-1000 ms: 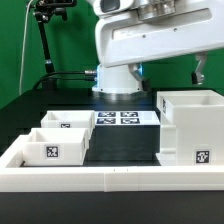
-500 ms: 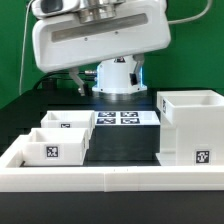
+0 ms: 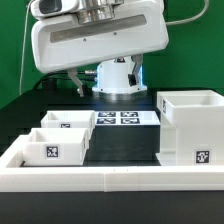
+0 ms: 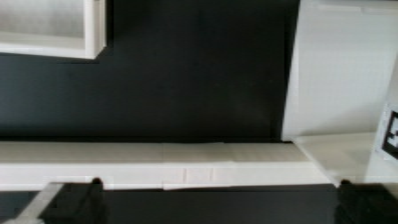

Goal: Assemble drawer

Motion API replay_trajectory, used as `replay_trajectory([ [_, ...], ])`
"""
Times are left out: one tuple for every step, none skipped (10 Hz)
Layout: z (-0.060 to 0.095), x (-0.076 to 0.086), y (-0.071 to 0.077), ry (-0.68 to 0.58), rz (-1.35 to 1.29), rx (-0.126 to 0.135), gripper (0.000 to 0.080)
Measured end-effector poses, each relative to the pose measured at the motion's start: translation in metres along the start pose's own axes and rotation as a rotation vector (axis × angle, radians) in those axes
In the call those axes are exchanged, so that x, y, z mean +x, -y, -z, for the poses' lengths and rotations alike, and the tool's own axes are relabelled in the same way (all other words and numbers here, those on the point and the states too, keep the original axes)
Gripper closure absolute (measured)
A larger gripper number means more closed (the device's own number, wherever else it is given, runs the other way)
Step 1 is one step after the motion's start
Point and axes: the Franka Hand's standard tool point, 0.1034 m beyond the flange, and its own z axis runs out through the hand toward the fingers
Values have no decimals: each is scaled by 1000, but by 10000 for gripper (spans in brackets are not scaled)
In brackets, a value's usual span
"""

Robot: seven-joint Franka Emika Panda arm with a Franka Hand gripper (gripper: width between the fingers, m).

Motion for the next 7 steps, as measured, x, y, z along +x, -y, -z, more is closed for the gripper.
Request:
replay_trajectory([
  [-8, -11, -7, 5, -52, -28, 150],
  [-16, -20, -12, 23, -95, -30, 150],
  [-21, -24, -13, 31, -127, -32, 150],
  [-28, -27, -15, 30, -149, -35, 150],
  [-35, -34, -23, 35, -161, -35, 150],
  [-42, -39, -29, 33, -168, -40, 150],
  [-41, -37, -26, 32, -163, -38, 150],
])
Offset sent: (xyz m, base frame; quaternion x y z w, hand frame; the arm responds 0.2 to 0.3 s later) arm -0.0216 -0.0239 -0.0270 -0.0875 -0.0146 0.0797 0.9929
